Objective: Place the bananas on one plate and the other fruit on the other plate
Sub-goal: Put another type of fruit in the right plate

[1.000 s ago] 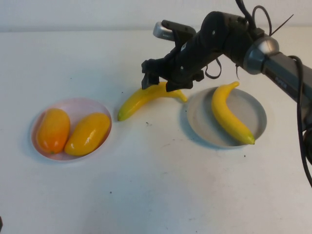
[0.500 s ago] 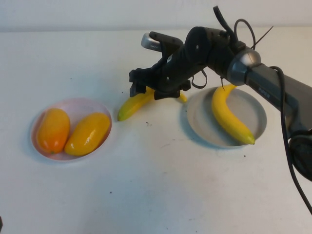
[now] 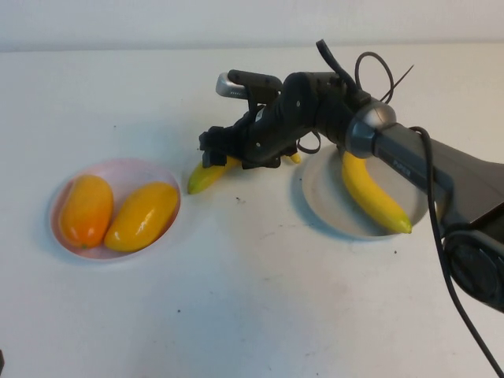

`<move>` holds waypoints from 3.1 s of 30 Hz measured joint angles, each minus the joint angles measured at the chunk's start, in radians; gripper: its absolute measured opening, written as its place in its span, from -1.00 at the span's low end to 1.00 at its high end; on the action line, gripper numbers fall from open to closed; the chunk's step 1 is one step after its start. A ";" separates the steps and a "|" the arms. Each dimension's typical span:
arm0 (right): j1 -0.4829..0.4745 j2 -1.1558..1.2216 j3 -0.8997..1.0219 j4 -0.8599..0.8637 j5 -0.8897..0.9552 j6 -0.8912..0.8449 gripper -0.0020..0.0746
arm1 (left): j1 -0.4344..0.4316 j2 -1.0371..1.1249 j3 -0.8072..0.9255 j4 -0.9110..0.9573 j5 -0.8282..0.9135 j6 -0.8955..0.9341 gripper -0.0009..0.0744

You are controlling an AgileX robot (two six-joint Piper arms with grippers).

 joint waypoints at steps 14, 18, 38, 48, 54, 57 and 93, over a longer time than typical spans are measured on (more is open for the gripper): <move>0.004 0.000 -0.053 -0.105 0.226 0.001 0.34 | 0.000 0.000 0.000 0.000 0.000 0.000 -0.97; -0.001 0.000 -0.123 -0.113 0.300 -0.010 0.34 | 0.000 0.000 0.000 0.000 0.000 0.000 -0.97; -0.170 0.004 -0.249 0.002 0.268 -0.928 0.27 | 0.000 0.000 0.000 0.000 0.000 0.000 -0.97; -0.180 0.041 -0.249 0.158 0.287 -1.253 0.07 | 0.000 0.000 0.000 0.000 0.000 0.000 -0.97; -0.180 0.108 -0.247 0.180 0.305 -1.299 0.07 | 0.000 0.000 0.000 0.000 0.000 0.000 -0.97; -0.180 0.108 -0.247 0.182 0.296 -1.305 0.07 | 0.000 0.000 0.000 0.000 0.000 0.000 -0.97; -0.060 0.107 -0.488 -0.074 0.455 0.030 0.57 | 0.000 0.000 0.000 0.000 0.000 0.000 -0.97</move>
